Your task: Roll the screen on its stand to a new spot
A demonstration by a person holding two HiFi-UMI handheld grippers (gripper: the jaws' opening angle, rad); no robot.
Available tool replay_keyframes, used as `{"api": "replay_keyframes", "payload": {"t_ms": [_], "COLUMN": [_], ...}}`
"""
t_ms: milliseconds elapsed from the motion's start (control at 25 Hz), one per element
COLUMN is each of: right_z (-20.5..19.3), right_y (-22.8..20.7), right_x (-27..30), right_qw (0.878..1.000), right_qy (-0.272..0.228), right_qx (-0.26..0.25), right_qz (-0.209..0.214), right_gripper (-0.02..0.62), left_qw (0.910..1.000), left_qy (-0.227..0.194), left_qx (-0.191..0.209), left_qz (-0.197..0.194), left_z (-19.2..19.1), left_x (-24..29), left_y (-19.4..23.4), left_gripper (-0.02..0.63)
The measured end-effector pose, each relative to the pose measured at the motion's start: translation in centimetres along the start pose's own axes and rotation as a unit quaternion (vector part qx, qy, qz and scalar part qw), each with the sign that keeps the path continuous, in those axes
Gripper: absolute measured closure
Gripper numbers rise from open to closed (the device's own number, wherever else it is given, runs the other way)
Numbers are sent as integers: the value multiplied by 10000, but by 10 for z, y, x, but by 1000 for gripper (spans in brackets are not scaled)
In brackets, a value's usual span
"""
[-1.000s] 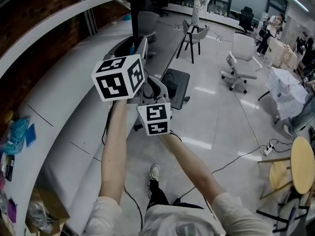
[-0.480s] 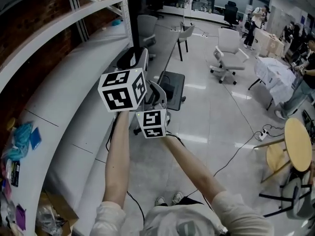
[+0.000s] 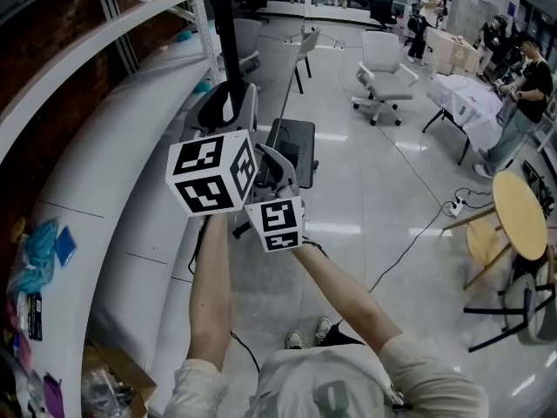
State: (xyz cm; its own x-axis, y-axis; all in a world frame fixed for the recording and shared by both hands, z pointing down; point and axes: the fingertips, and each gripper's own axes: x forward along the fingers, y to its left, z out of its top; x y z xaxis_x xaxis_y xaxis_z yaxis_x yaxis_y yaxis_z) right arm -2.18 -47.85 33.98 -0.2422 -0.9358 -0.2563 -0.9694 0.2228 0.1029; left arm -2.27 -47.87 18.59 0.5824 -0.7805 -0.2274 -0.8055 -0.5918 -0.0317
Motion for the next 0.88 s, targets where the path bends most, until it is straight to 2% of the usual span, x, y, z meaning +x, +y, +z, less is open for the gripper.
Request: {"api": "replay_keyframes", "payload": {"t_ms": [240,880], "right_z": [18,54], "right_y": [15,100], "right_x": [-40,-159], "right_qw": [9999,9987], "right_qy": [-72,-215], "right_qx": [134,131], "right_qz": [65,438], "right_gripper": [443,443], "left_qw": [9998,9992], "left_qy": [-180,-402], "left_qx": [16,-39], "left_qz": [-48,-8], "left_z": [14,43], "left_x": [-38,-181], "left_y": [-22,-62], "left_gripper": [443,439]}}
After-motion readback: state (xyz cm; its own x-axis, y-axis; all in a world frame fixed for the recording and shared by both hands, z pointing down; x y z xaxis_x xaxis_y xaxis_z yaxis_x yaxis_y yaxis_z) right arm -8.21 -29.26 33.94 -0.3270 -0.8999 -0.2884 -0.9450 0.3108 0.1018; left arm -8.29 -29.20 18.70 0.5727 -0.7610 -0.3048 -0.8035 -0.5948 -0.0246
